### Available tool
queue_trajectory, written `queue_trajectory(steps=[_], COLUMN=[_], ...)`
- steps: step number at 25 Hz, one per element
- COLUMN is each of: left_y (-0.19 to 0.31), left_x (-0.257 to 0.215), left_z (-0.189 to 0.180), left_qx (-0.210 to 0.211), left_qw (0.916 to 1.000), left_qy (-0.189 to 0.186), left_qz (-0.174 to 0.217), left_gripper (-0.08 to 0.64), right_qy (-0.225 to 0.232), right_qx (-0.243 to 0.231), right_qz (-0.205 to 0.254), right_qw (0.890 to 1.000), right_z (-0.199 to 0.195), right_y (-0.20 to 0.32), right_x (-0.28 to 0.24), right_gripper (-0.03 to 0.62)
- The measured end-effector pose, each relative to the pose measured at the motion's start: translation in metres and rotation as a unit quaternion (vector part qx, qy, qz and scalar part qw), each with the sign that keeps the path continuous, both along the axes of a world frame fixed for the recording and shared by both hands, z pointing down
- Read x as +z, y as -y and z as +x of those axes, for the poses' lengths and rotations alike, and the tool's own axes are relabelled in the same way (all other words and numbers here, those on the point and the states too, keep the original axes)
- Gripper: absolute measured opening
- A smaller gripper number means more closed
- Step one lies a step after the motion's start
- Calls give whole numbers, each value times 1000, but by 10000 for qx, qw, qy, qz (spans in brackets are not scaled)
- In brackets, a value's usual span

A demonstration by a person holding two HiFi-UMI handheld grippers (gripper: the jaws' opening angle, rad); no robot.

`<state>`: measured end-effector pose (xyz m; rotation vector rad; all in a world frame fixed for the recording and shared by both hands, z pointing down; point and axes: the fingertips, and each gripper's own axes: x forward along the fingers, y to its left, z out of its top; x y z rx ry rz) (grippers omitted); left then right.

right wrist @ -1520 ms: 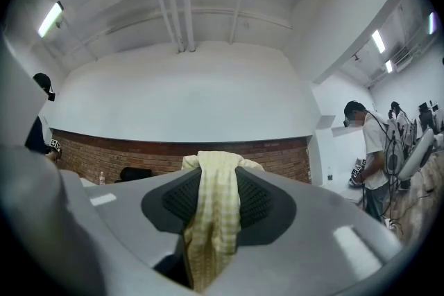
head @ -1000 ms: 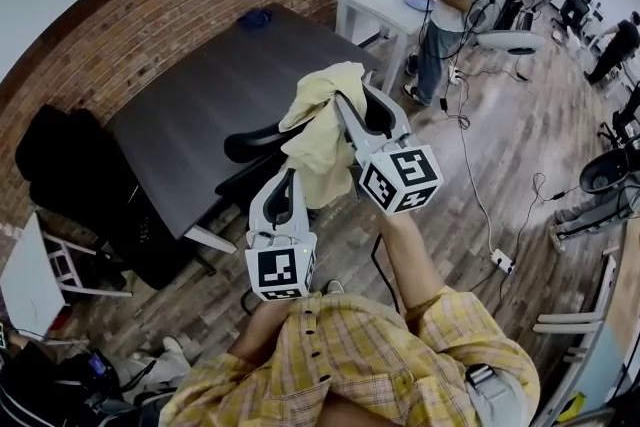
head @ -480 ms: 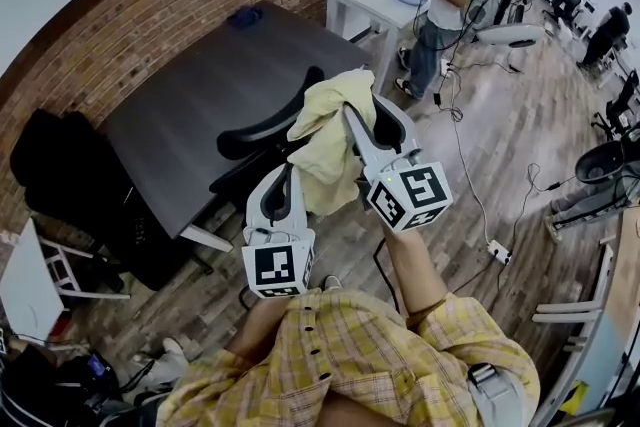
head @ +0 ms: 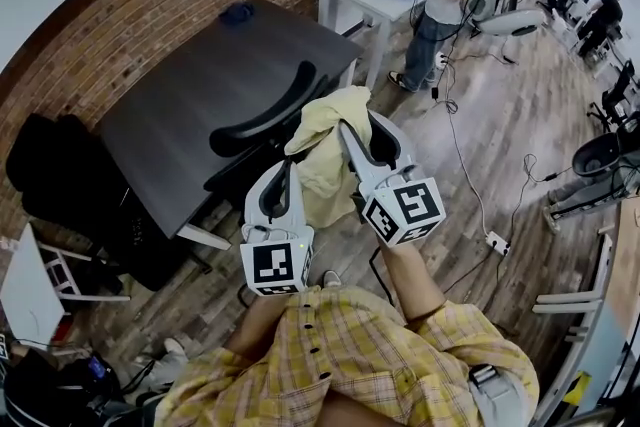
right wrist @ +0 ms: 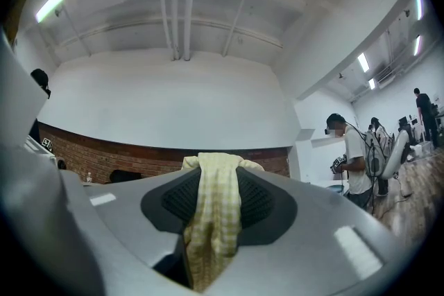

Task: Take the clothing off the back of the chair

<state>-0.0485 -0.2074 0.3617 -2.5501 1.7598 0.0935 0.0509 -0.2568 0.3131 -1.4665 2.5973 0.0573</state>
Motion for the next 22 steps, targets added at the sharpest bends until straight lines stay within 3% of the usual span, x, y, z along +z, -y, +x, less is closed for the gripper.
queue_trajectory(steps=[22], left_y=[-1], left_x=[7], left_z=[9], left_qx=[77], left_qw=[9999], left_qy=[21], left_qz=[-101], left_gripper=[0], right_qy=[-60], right_qx=[175], right_qz=[-198], right_qw=[9996], right_z=[-14], right_y=[-27], right_x=[44], right_gripper=[152])
